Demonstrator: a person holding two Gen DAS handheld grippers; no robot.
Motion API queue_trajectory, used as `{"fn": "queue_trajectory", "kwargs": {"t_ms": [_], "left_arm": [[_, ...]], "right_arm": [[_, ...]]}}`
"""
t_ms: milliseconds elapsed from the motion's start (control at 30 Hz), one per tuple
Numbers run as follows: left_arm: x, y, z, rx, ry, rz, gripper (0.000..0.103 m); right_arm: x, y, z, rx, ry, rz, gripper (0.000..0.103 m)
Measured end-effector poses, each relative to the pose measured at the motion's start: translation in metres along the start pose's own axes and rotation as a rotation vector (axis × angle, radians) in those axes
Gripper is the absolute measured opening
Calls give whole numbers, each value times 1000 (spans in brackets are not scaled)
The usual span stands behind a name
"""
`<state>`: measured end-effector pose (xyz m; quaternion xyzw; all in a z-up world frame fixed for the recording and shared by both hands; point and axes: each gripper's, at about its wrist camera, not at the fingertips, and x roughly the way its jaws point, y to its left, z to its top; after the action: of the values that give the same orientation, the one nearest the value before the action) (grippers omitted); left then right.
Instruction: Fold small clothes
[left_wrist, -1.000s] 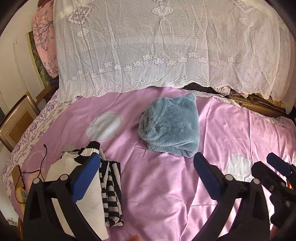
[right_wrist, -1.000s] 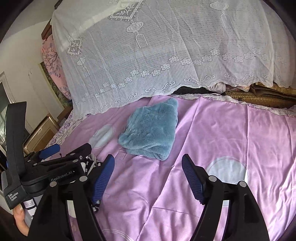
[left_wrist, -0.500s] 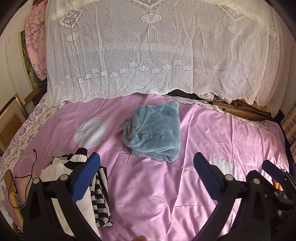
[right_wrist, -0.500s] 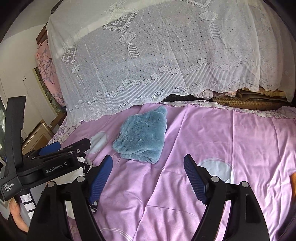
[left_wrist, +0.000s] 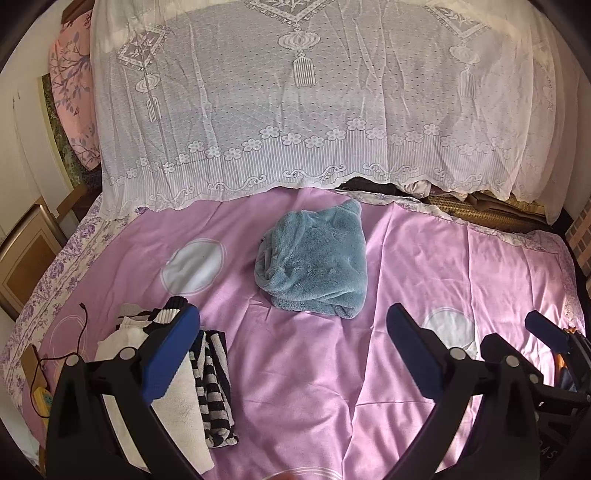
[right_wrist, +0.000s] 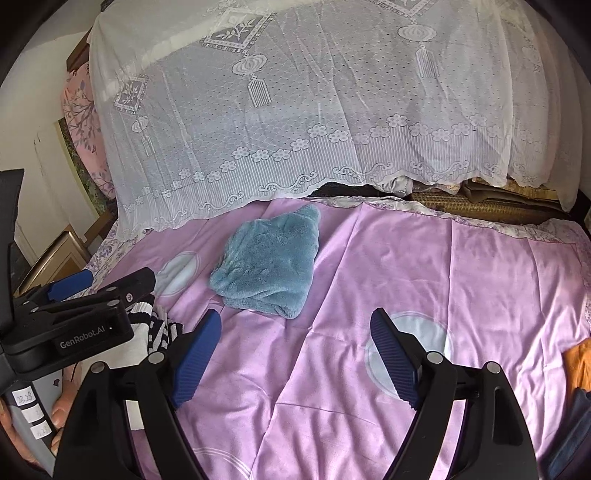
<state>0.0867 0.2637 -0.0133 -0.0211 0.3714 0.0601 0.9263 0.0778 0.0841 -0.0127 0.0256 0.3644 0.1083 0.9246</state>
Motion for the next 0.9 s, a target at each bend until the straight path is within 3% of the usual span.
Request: {"fn": "queue_trajectory", "kwargs": {"t_ms": [233,567,900], "left_arm": [[-9,7,2,-14,-17,37,99],[6,26,4,-53,18,23,99],[19,15,9,-28,26,18,99]], "right_arm": [[6,15,8,-17,12,-16,86],[13,31,16,-37,12,-4,86],[22,25,18,-19,26,-17,86]]}}
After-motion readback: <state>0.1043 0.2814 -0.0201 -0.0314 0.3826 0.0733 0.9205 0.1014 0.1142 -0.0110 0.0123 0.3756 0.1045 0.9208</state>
